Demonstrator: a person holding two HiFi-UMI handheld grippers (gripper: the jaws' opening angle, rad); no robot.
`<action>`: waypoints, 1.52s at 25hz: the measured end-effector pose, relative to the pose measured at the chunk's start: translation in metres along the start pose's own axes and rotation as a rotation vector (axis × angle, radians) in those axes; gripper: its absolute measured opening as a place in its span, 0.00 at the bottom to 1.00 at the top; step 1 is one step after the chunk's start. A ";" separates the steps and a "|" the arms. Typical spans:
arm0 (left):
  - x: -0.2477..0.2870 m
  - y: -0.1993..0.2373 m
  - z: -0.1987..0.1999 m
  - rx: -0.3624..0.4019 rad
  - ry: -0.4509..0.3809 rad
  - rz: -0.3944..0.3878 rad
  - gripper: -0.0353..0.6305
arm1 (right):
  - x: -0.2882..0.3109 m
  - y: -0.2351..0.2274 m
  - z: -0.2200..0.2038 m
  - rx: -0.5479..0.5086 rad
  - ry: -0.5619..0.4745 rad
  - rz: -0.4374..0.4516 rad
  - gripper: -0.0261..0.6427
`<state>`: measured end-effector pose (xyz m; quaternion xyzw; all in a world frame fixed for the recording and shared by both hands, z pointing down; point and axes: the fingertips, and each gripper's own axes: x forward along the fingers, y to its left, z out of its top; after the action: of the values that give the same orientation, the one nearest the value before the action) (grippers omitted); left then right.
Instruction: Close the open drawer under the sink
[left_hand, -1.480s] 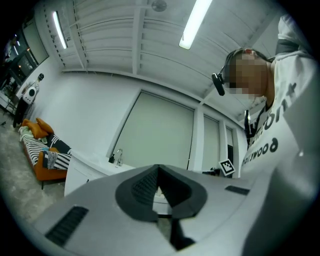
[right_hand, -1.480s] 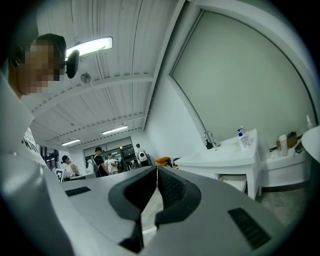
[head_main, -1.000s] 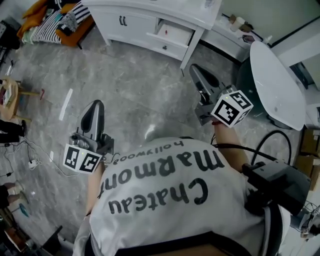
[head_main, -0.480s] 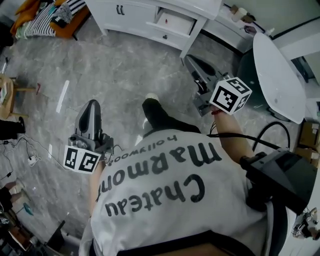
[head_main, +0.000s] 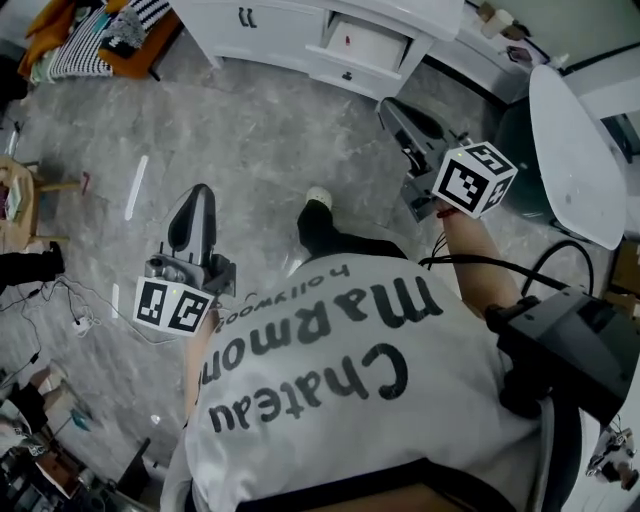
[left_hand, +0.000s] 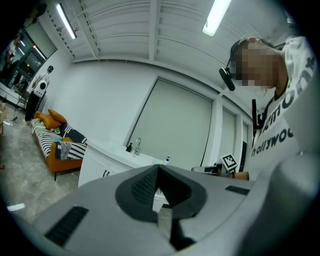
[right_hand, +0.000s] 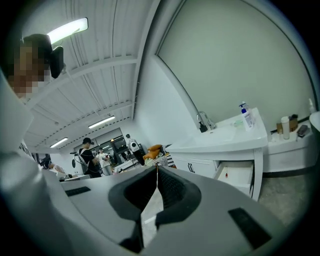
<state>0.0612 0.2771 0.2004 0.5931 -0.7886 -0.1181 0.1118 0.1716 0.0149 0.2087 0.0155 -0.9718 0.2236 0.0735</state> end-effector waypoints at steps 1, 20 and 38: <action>0.008 0.006 0.003 -0.006 -0.004 -0.005 0.07 | 0.007 -0.007 0.000 0.012 0.000 -0.007 0.06; 0.177 0.123 0.045 -0.085 -0.011 -0.109 0.07 | 0.144 -0.104 0.067 -0.006 -0.040 -0.082 0.06; 0.279 0.145 0.080 -0.102 0.078 -0.385 0.07 | 0.160 -0.135 0.093 0.118 -0.207 -0.296 0.06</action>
<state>-0.1715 0.0516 0.1811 0.7307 -0.6485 -0.1541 0.1476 0.0097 -0.1467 0.2079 0.1856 -0.9464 0.2643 0.0043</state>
